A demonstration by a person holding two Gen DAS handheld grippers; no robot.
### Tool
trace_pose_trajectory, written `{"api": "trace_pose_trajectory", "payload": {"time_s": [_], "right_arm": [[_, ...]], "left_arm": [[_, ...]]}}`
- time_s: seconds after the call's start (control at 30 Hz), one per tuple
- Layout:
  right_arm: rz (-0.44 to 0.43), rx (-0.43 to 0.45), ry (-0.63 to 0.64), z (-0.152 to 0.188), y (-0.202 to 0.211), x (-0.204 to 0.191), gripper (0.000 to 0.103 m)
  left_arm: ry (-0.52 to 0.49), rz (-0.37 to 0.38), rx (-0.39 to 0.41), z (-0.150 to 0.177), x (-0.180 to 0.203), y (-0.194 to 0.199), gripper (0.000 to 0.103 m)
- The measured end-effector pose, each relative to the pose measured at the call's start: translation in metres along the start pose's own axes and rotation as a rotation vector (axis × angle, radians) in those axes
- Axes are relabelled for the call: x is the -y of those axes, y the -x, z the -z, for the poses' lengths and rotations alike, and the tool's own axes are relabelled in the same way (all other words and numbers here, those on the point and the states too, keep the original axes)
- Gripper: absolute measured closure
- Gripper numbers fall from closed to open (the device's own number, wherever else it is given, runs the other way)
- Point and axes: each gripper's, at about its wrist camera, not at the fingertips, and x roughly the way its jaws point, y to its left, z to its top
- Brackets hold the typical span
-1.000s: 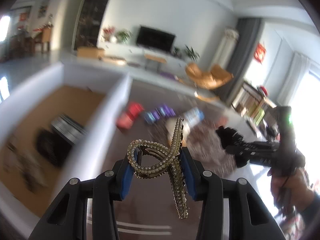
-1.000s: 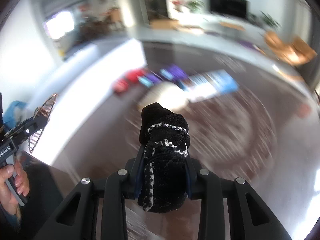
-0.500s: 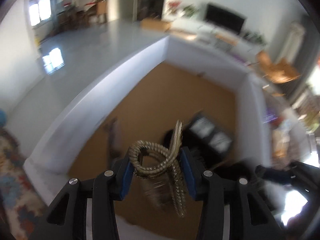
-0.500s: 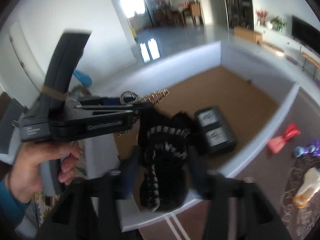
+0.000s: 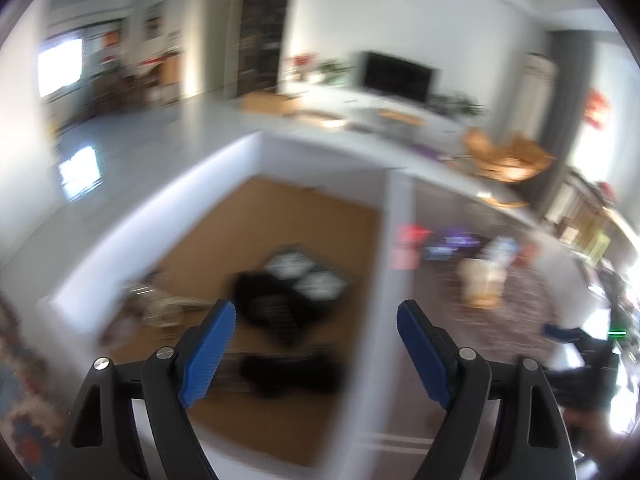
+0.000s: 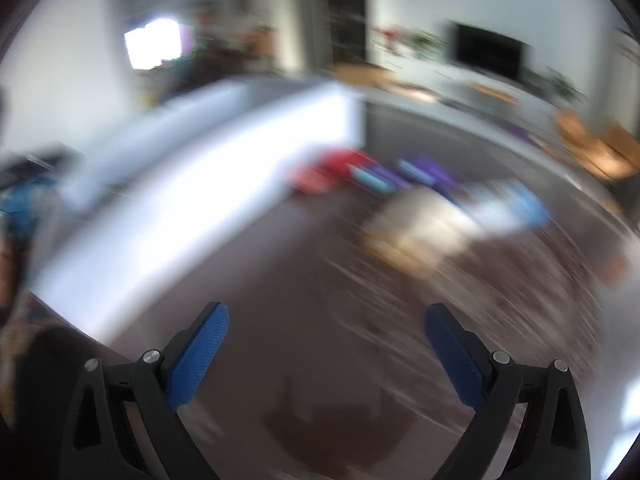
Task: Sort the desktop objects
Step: 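Move both grippers back over the table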
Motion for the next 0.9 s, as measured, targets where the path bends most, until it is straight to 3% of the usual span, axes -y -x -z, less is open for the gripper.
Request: {"api": "trace_pose_trajectory", "payload": {"time_s": [0.07, 0.13, 0.23, 0.33, 0.4, 0.47, 0.63, 0.9], "right_arm": [[0.084, -0.043, -0.090, 0.028, -0.001, 0.049, 0.004], [0.143, -0.047, -0.158, 0.048, 0.003, 0.086, 0.004], [0.198, -0.059, -0.226, 0.070, 0.010, 0.121, 0.004], [0.192, -0.059, -0.270, 0.084, 0.011, 0.130, 0.004], [0.197, -0.032, -0.240, 0.084, 0.010, 0.120, 0.004], [0.221, -0.063, -0.194, 0.082, 0.005, 0.112, 0.003], [0.193, -0.068, -0.205, 0.085, 0.004, 0.112, 0.000], [0.201, -0.071, -0.200, 0.087, 0.005, 0.109, 0.000]], "left_arm": [[-0.057, 0.094, 0.005, 0.002, 0.041, 0.003, 0.000], [-0.116, 0.168, -0.021, 0.010, 0.083, -0.006, 0.000], [-0.191, 0.206, -0.097, 0.028, 0.128, -0.036, 0.000], [-0.213, 0.189, -0.189, 0.053, 0.153, -0.083, 0.000], [-0.206, 0.162, -0.252, 0.070, 0.157, -0.117, 0.000], [-0.207, 0.124, -0.280, 0.082, 0.161, -0.139, 0.000], [-0.278, 0.039, -0.273, 0.098, 0.166, -0.161, 0.000], [-0.275, 0.047, -0.253, 0.098, 0.162, -0.166, 0.000]]}}
